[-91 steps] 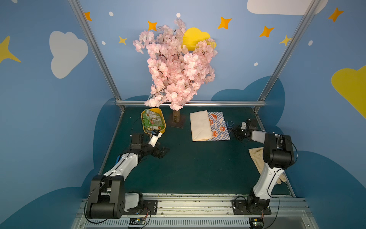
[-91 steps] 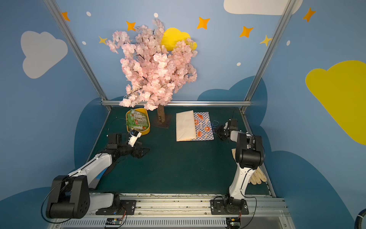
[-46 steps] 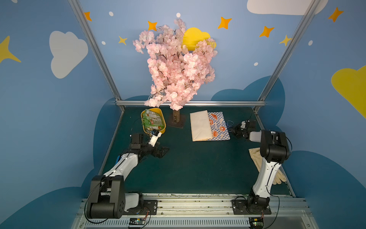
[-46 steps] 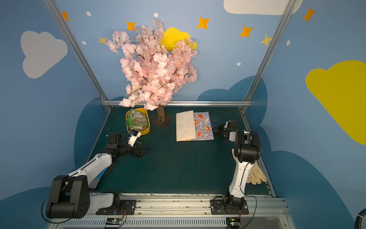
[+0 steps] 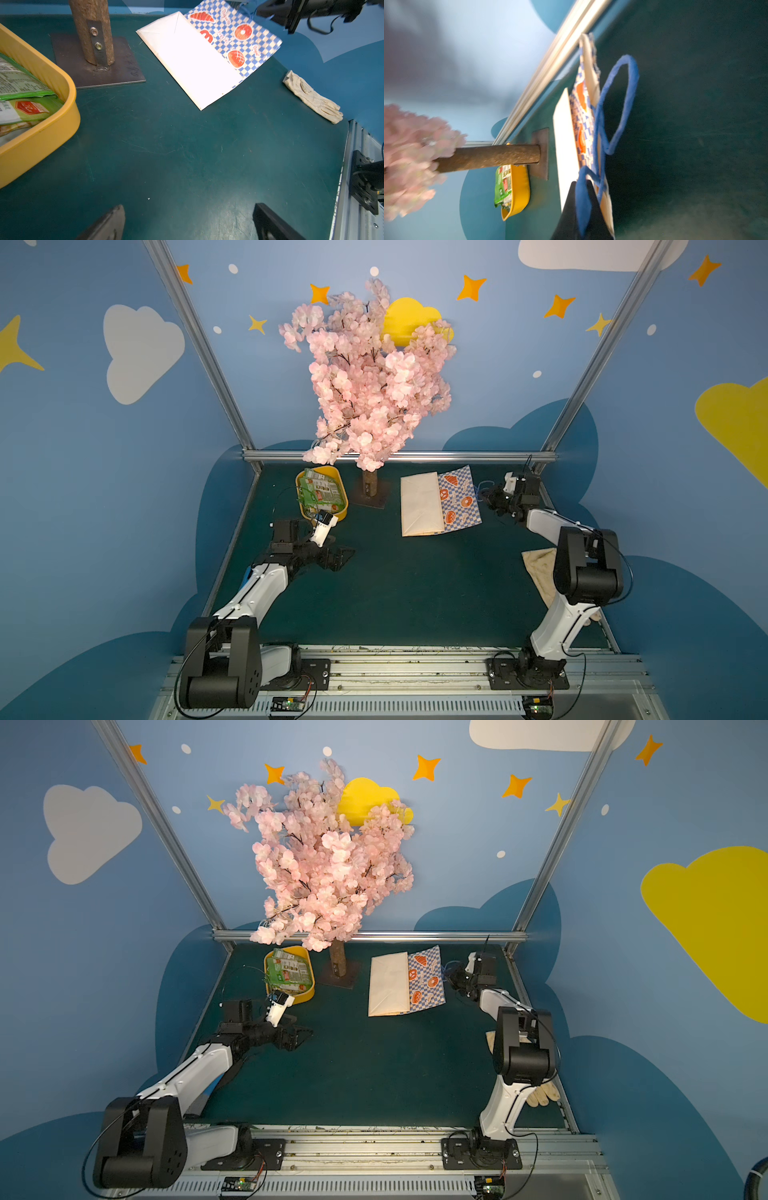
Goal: Place the condiment packets inside the bag
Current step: Pick up the paper bag from the center of the board, then open the paper bag.
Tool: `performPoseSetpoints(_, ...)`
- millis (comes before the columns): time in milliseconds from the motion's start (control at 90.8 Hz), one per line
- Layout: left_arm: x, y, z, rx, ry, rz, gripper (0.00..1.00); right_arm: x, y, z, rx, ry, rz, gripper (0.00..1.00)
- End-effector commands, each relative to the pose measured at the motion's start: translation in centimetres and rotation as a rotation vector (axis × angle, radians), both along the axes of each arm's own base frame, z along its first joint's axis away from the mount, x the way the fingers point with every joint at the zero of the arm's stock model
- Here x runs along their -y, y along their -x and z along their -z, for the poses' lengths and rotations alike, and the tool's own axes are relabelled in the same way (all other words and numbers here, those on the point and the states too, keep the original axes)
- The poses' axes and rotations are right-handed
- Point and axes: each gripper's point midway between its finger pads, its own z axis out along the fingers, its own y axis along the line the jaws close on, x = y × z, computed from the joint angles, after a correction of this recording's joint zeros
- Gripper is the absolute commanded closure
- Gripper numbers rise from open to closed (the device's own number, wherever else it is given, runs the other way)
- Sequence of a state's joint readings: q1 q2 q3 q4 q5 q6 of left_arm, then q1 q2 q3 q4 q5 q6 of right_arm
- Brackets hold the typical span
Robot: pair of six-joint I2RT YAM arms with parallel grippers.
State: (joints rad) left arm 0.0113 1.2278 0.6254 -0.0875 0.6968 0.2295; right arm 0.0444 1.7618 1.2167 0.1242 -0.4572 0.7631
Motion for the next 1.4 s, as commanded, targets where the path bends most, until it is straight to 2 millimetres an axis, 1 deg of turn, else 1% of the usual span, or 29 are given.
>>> performPoseSetpoints(0,0.6,0.9,-2.2,0.035,0.032,0.049,0.00,-2.5,2.1,-4.2,0.067,0.086,-0.098,1.00)
performPoseSetpoints(165,1.3,2.3,-5.8,0.124,0.046,0.103,0.00,-6.9,5.6,-9.9,0.176,0.150,-0.270,1.00)
performPoseSetpoints(330,2.2,3.6,-10.0,0.157,0.089,0.157,0.00,-10.9,9.7,-14.3,0.304,0.203,-0.456,1.00)
performPoseSetpoints(419,2.6,3.8,-11.7,0.148,0.118,0.176,0.00,-12.9,12.2,-15.8,0.356,0.241,-0.541,1.00)
performPoseSetpoints(518,3.4,4.1,-13.1,0.153,0.137,0.208,0.00,-15.1,14.4,-16.7,0.431,0.283,-0.615,1.00)
performPoseSetpoints(639,4.6,4.4,-13.6,0.174,0.129,0.230,0.00,-16.8,16.3,-16.5,0.443,0.328,-0.654,1.00)
performPoseSetpoints(738,5.4,4.3,-13.2,0.163,0.137,0.239,0.00,-18.2,17.6,-15.5,0.443,0.354,-0.672,1.00)
performPoseSetpoints(848,5.8,3.3,-11.8,0.121,0.143,0.223,0.00,-19.6,19.3,-14.3,0.460,0.375,-0.691,1.00)
performPoseSetpoints(925,5.8,2.6,-10.6,0.084,0.137,0.215,0.00,-20.5,20.3,-14.0,0.478,0.371,-0.704,1.00)
performPoseSetpoints(1024,5.9,1.8,-9.6,0.036,0.138,0.200,0.00,-21.5,21.5,-13.9,0.502,0.370,-0.726,1.00)
performPoseSetpoints(1101,6.0,1.4,-9.7,0.010,0.158,0.193,0.00,-22.3,22.3,-13.6,0.507,0.375,-0.741,1.00)
performPoseSetpoints(1289,6.6,1.6,-11.5,-0.027,0.243,0.208,0.00,-23.8,23.9,-12.3,0.521,0.385,-0.728,1.00)
performPoseSetpoints(1333,6.6,1.4,-11.5,-0.034,0.243,0.199,0.00,-24.0,24.3,-12.0,0.531,0.385,-0.718,1.00)
performPoseSetpoints(1388,6.3,1.0,-10.9,-0.044,0.220,0.168,0.00,-24.1,24.7,-11.8,0.543,0.382,-0.699,1.00)
